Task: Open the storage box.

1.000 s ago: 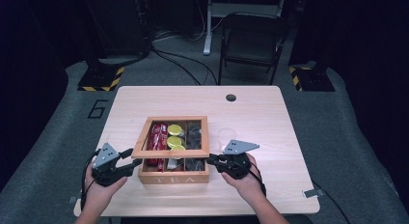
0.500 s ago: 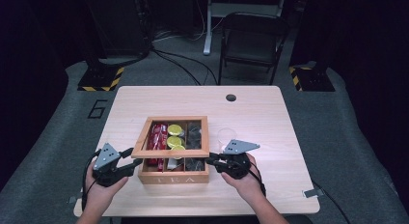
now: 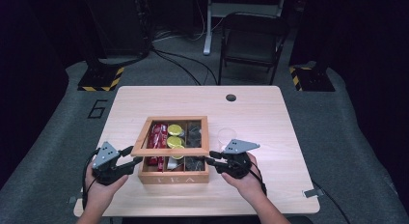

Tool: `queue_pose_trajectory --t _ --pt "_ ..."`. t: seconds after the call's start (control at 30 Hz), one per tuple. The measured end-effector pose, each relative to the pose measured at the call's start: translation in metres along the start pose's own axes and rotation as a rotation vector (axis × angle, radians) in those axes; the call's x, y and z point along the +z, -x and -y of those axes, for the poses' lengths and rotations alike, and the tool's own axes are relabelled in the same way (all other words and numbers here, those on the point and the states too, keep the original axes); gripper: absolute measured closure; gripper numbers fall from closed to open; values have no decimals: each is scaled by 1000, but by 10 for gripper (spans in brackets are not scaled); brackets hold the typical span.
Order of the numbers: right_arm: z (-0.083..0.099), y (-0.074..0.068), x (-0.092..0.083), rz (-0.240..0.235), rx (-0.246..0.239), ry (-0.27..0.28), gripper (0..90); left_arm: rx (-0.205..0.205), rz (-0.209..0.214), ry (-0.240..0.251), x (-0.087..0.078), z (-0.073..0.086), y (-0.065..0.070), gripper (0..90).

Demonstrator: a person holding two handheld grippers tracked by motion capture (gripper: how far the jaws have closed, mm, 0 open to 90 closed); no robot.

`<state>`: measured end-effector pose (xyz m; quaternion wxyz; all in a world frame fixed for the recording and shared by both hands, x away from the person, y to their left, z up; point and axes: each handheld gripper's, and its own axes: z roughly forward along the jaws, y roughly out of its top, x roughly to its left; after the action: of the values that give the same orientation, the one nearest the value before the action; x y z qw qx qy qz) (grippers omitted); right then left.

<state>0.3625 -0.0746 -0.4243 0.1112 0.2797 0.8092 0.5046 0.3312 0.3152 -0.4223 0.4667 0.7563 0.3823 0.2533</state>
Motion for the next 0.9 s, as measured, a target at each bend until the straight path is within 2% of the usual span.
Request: queue_pose_trajectory --t 0.1,0.2,0.27,0.33,0.4,0.57,0.77,0.9 --pt "-4 1 1 5 15 -12 595 9 1 -5 -1 -1 0 518" --pt "-7 1 2 21 -1 -33 568 11 -3 -1 -1 -2 -1 518" --pt "-11 -2 2 46 -31 -18 520 6 -2 9 -1 -4 -1 518" --pt "-14 -3 3 77 -32 8 479 6 -13 23 0 -5 -1 518" --pt "-17 -4 4 97 -30 33 467 9 -5 22 -1 -6 -2 518" --pt "-23 -6 7 125 -58 44 460 0 -13 44 -1 -10 -3 521" --pt "-29 -2 8 119 -64 49 451 0 -4 48 -1 -13 -7 538" --pt "-33 -3 8 127 -74 35 449 -22 0 73 -1 -13 -8 544"
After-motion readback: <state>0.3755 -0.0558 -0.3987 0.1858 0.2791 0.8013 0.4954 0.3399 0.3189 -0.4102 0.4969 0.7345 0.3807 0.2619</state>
